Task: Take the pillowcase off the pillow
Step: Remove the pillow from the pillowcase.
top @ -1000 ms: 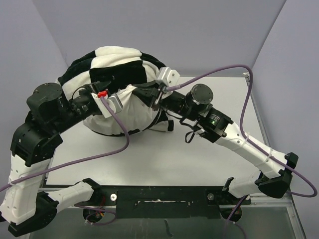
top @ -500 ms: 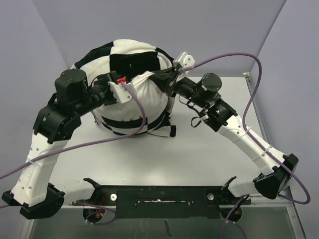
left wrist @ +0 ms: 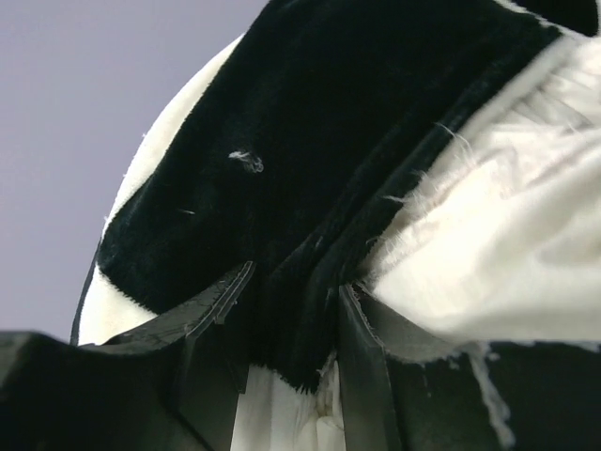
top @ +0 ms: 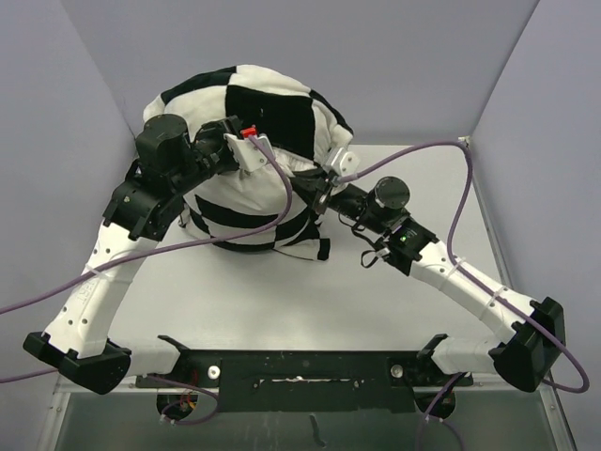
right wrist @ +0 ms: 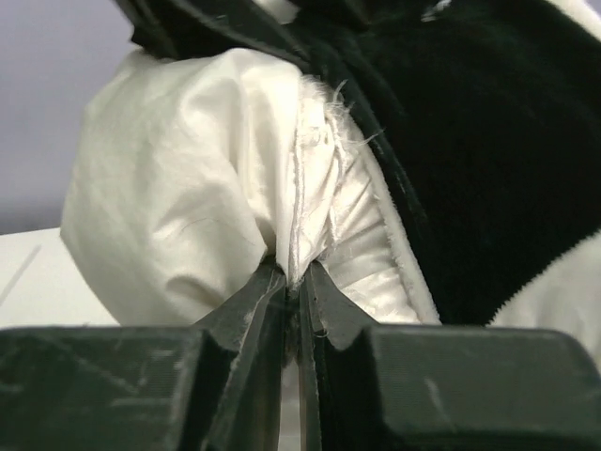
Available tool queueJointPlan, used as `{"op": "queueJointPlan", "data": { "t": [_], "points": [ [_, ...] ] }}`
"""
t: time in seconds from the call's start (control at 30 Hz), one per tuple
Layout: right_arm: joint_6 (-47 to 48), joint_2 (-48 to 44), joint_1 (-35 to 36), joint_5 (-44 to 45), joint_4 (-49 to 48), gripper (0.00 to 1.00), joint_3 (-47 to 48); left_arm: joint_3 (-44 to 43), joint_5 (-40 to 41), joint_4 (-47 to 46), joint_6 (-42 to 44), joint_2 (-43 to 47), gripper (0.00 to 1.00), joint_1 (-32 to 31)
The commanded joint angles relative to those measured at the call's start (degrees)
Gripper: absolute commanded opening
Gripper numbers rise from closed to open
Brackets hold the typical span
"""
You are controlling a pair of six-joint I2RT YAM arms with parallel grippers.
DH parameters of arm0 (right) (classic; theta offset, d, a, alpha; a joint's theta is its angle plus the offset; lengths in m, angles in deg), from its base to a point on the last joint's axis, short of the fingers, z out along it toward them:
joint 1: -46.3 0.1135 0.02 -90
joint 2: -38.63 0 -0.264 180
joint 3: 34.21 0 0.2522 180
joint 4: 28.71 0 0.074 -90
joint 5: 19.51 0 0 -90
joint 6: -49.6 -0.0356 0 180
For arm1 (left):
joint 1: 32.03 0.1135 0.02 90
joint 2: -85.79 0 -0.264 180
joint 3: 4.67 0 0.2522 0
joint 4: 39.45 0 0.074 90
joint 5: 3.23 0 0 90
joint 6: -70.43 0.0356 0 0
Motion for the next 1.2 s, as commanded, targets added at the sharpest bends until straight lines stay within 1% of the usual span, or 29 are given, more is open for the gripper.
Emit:
{"op": "queueJointPlan", "data": {
  "t": [0.0, 0.13, 0.23, 0.3, 0.4, 0.5, 0.63, 0.7, 0.73, 0.8, 0.87, 1.0, 1.17],
  "points": [
    [1.87, 0.47, 5.2, -2.03, 3.11, 0.0, -3.94, 1.04, 6.82, -6.39, 0.34, -1.43, 0.34, 0.93],
    [2.68, 1.8, 8.02, -1.06, 3.03, 0.0, -5.56, -0.45, 5.48, -4.88, 0.12, -1.11, 0.34, 0.63],
    [2.88, 2.14, 8.38, -0.53, 2.42, 0.0, -6.17, -0.85, 3.97, -3.22, 0.58, -0.47, 0.35, 0.63],
    [2.56, 2.04, 8.27, -0.35, 1.81, 0.0, -5.97, 0.94, 4.0, -4.04, 2.13, 0.33, 0.35, 0.35],
    [2.6, 1.93, 8.28, -0.35, 2.52, 0.0, -4.74, 5.38, 4.67, -8.12, 5.48, 2.22, 0.35, -0.67],
    [2.73, 1.78, 8.29, -0.99, 3.7, 0.0, -3.83, 12.93, 6.15, -17.39, 11.73, 4.66, 0.38, -2.73],
    [2.49, 1.41, 8.33, -2.08, 4.83, 0.0, -2.93, 24.11, 7.64, -35.88, 21.79, 6.87, 0.44, -5.48],
    [2.2, 1.28, 8.36, -2.68, 6.11, 0.0, -2.25, 27.28, 8.62, -45.98, 25.45, 6.29, 0.45, -6.61],
    [2.04, 1.12, 8.36, -3.05, 6.47, 0.0, -2.15, 27.78, 9.19, -48.95, 26.6, 5.65, 0.44, -7.05],
    [2.08, 0.7, 8.41, -3.18, 7.04, 0.0, -2.22, 27.26, 10.47, -53.18, 27.33, 4.34, 0.41, -7.63],
    [2.15, 0.22, 8.62, -3.27, 7.47, 0.0, -2.93, 25.32, 12.55, -55.88, 26.31, 2.87, 0.35, -7.92],
    [2.21, -0.67, 9.27, -2.8, 8.75, 0.0, -4.92, 19.37, 15.19, -54.12, 22.31, 1.53, 0.23, -8.02],
    [2.53, -1.85, 10.09, -0.89, 9.64, 0.0, -8.67, 15.81, 16.5, -52.5, 20.2, 1.44, 0.14, -7.95]
  ]
}}
